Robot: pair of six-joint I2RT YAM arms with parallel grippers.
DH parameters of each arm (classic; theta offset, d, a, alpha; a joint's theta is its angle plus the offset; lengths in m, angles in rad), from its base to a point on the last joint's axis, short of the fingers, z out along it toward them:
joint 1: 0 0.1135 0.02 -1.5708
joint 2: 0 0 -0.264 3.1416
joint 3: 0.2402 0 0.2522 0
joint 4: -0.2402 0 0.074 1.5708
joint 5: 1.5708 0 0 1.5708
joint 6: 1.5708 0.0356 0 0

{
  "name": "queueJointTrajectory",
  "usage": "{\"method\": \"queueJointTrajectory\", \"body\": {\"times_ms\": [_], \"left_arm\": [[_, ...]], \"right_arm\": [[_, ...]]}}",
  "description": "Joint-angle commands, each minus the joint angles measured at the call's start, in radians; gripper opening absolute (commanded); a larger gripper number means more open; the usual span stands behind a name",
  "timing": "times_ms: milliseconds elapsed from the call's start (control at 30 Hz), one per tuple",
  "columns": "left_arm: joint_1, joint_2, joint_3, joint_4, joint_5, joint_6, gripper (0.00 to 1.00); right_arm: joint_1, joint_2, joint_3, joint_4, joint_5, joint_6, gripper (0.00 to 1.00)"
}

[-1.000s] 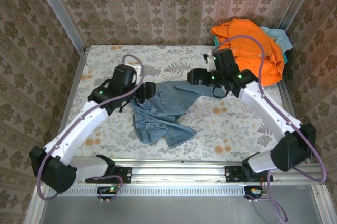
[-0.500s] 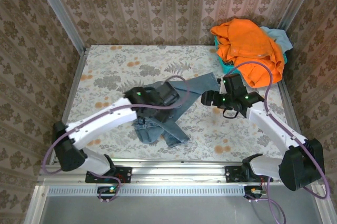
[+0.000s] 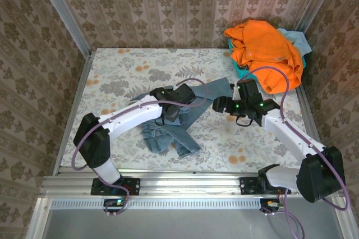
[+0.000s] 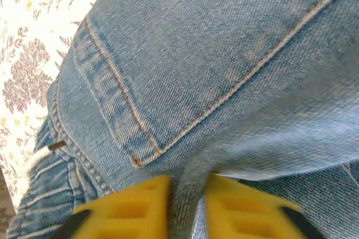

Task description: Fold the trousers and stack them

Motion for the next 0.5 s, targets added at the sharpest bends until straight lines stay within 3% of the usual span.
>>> {"method": "queueJointTrajectory", "body": {"times_ms": [0, 133, 367, 467], "left_arm": [[0.004, -0.015, -0.011, 0.022, -0.022, 0.012, 0.0], [0.087, -0.114, 0.03, 0.031, 0.023, 0.042, 0.0], [0.526, -0.248, 0.208, 0.069, 0.302, 0.018, 0.0], [0.616, -0.238, 0.278, 0.05, 0.31, 0.023, 0.0]], "right_arm": [[-0.001, -0.025, -0.011, 0.009, -0.009, 0.011, 0.79], [0.0, -0.018, -0.015, 0.021, -0.001, 0.033, 0.78], [0.001, 0.064, 0.016, 0.052, 0.047, 0.061, 0.76], [0.001, 0.114, 0.041, 0.064, 0.077, 0.064, 0.76]]}}
